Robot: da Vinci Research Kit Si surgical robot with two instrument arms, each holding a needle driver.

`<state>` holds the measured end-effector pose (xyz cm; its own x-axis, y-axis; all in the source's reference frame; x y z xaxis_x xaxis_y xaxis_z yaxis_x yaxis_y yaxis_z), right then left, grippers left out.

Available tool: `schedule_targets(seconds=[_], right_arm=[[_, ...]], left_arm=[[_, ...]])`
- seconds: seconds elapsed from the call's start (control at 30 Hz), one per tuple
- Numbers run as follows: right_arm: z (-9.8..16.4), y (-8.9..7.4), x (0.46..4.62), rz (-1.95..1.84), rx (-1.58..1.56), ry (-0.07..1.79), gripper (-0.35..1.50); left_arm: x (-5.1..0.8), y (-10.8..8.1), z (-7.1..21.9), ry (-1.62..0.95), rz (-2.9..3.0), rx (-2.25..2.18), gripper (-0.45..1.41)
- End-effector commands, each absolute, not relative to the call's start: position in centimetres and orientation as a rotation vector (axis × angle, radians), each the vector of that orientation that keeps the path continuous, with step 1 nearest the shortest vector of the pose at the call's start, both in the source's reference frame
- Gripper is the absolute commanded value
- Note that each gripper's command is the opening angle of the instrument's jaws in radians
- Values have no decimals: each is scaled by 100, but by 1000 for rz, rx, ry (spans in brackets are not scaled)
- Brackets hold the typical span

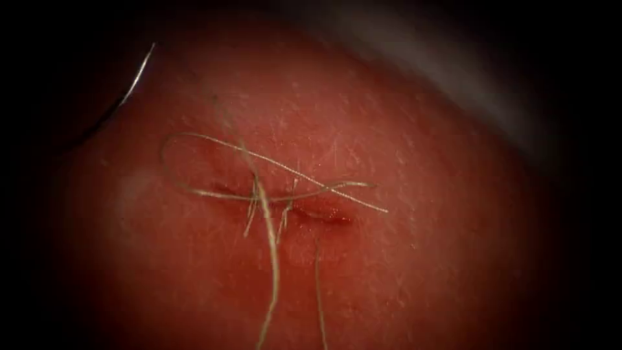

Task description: Wound Closure

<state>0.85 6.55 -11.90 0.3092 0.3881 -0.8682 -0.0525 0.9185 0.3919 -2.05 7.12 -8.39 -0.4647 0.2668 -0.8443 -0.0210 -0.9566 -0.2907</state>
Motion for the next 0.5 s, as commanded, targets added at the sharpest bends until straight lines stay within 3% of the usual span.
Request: schedule_targets(seconds=[0.03,0.2,0.5], right_arm=[[-1180,679,64,343,292,1234,148],[-1144,707,28,409,201,1240,148],[-1077,713,29,424,132,1220,148]], left_arm=[[-206,709,-831,-368,2522,-1524,-35],[-190,715,-826,-343,2516,-1519,-35],[-173,722,-827,-330,2502,-1520,-35]])
